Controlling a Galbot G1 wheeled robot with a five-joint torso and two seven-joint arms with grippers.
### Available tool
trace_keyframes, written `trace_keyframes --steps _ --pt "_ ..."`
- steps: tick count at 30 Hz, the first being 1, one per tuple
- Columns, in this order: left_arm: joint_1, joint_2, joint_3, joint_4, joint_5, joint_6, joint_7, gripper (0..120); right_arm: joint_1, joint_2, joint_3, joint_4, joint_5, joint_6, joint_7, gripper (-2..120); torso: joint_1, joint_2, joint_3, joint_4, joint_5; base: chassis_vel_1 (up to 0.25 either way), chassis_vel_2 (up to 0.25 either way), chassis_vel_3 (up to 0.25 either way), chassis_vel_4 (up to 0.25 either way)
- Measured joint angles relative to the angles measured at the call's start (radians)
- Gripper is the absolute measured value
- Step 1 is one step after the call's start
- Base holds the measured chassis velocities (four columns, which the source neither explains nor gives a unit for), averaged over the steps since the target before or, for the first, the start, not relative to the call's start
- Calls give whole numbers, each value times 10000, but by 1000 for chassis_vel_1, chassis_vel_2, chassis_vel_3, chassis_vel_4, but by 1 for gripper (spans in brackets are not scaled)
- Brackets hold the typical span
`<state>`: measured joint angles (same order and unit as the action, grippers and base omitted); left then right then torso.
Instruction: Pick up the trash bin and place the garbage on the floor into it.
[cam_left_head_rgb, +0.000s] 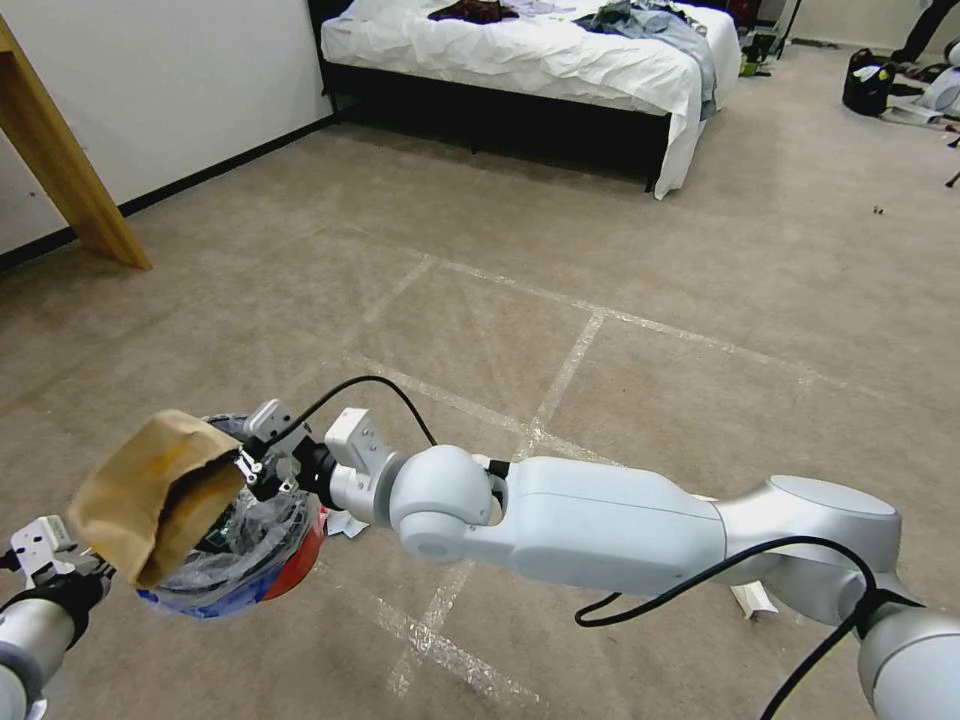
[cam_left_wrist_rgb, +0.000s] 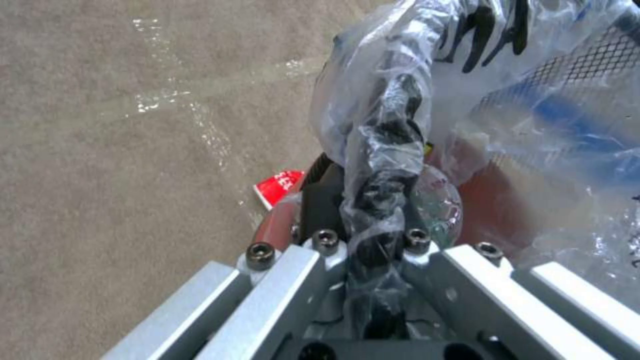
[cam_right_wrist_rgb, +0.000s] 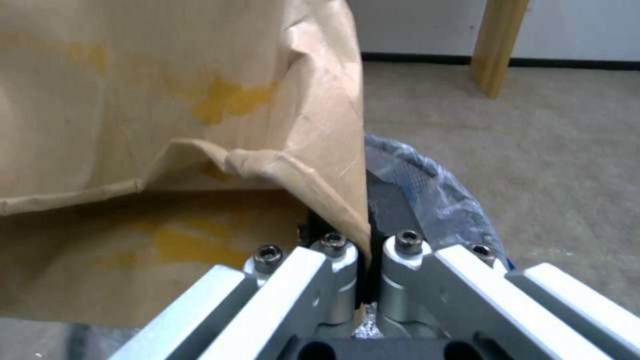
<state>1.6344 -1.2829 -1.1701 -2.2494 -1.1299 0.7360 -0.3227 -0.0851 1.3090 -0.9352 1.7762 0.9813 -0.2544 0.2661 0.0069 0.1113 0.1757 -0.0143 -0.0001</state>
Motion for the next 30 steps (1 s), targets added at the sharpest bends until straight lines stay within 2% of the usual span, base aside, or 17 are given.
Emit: trace_keyframes --steps 16,30 --pt "34 18 -21 27 -42 -17 50 0 6 128 -330 -1005 -689 148 -108 0 0 1 0 0 1 0 0 0 0" --pt "34 25 -10 75 -39 -23 67 0 -75 122 -248 -1210 -900 181 -100 0 0 1 -1 0 2 0 0 0 0"
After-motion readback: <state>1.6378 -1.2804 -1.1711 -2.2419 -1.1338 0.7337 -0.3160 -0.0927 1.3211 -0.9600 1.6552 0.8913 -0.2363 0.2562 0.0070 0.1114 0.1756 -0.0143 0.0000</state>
